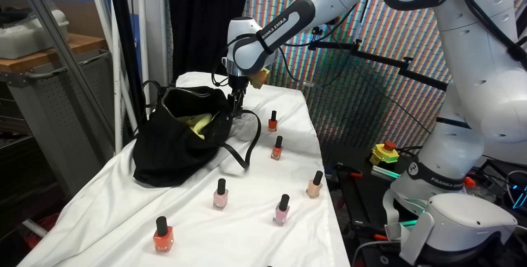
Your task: Pick up the nail polish and put them in the bag
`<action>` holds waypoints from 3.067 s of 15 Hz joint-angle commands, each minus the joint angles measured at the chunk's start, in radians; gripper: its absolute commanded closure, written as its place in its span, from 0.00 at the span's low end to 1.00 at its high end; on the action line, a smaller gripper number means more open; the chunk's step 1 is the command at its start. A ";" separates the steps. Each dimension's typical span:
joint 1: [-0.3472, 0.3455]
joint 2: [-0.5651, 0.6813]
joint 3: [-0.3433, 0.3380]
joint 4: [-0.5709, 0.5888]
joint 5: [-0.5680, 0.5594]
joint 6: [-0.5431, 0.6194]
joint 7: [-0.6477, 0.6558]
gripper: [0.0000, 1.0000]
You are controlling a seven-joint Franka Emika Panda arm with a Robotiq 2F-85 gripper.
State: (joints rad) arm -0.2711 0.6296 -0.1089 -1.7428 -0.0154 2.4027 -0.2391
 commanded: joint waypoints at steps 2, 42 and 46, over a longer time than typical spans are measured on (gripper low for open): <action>-0.012 0.056 0.011 0.072 0.014 -0.049 -0.002 0.00; 0.114 -0.259 -0.009 -0.076 -0.263 -0.118 -0.011 0.85; 0.145 -0.341 0.021 -0.138 -0.243 -0.081 -0.011 0.85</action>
State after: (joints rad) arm -0.1471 0.3764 -0.1042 -1.8008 -0.2572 2.2832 -0.2444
